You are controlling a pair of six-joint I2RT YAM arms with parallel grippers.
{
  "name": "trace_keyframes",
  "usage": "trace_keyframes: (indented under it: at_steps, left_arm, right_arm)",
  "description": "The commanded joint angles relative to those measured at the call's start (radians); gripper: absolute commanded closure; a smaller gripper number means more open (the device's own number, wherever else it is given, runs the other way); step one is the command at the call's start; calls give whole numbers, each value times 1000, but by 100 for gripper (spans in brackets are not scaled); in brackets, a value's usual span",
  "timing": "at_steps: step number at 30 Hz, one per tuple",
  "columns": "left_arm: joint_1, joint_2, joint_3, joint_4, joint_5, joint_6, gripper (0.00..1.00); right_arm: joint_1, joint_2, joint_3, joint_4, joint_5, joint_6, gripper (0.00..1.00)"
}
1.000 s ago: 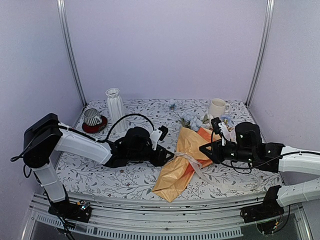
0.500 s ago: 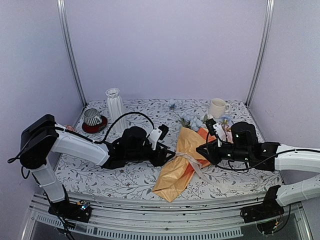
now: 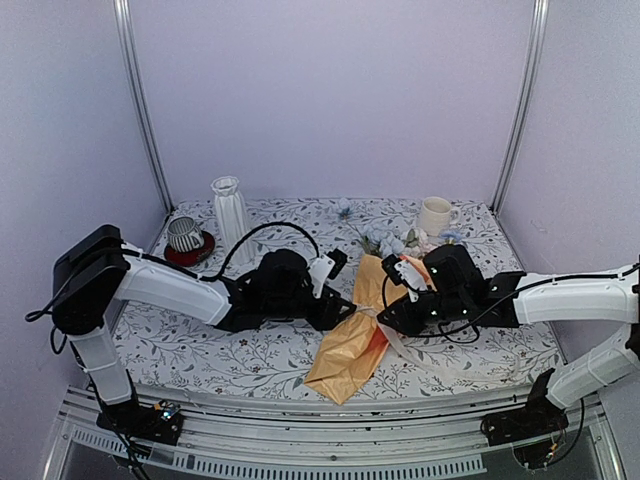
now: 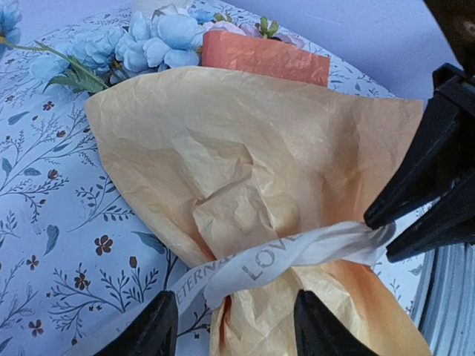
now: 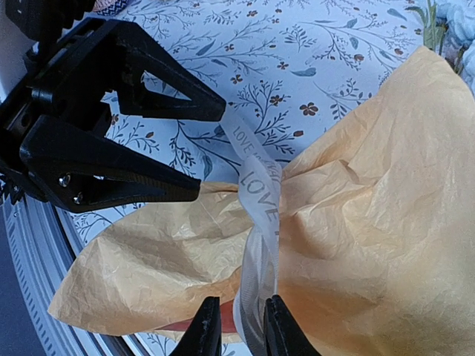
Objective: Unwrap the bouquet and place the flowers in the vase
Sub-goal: Untie the half-tied ribbon from the folded wrapping paper.
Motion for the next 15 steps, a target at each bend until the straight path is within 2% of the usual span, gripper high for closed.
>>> trace_keyframes:
  at_steps: [1,15]
  left_arm:
    - [-8,28,40,-40,22,23,45]
    - [-8,87,131,-150,57,106,42]
  right_arm:
    - [5,36,26,-17,-42,-6,78]
    - [5,54,14,-35,-7,-2,79]
